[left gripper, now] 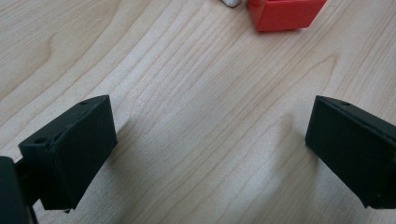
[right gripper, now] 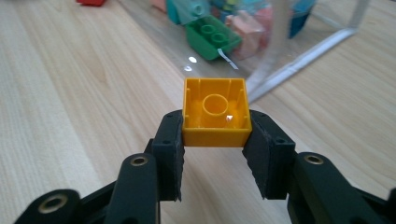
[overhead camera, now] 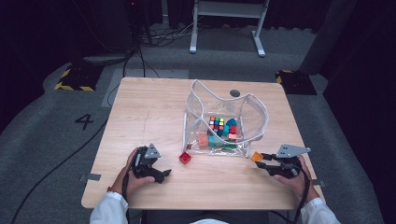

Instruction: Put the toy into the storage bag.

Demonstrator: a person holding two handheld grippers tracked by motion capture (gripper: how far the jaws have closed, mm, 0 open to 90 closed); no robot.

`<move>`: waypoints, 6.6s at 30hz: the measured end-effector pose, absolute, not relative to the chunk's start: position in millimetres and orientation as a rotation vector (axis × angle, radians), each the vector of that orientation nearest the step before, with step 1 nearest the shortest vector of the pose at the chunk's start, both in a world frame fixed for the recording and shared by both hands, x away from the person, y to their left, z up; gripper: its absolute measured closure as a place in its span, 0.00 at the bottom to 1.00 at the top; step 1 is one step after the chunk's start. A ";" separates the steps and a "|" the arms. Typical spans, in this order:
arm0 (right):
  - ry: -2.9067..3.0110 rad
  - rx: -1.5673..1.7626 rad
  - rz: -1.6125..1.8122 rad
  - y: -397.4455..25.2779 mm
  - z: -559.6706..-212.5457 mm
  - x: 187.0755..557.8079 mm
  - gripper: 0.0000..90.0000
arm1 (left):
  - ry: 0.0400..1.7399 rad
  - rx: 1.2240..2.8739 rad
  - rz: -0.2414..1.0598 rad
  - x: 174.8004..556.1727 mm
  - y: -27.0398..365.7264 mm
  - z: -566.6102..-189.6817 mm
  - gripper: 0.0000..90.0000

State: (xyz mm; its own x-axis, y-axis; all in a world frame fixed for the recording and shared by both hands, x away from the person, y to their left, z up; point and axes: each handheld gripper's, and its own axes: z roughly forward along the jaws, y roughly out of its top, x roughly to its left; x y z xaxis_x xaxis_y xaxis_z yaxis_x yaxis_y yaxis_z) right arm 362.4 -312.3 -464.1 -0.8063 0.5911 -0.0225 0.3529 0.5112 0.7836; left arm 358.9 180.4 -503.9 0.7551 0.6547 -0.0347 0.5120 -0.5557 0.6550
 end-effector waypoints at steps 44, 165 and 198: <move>2.191 0.782 1.251 -347.8 -313.5 422.6 0.66 | 0.881 2.282 0.273 358.6 179.9 -504.0 0.02; 2.292 0.673 1.172 -303.4 -324.3 391.5 0.31 | 0.881 2.284 0.275 358.6 180.0 -503.9 0.02; 2.375 0.706 1.159 -311.2 -402.7 360.0 0.29 | 0.881 2.283 0.275 358.6 179.9 -503.9 0.02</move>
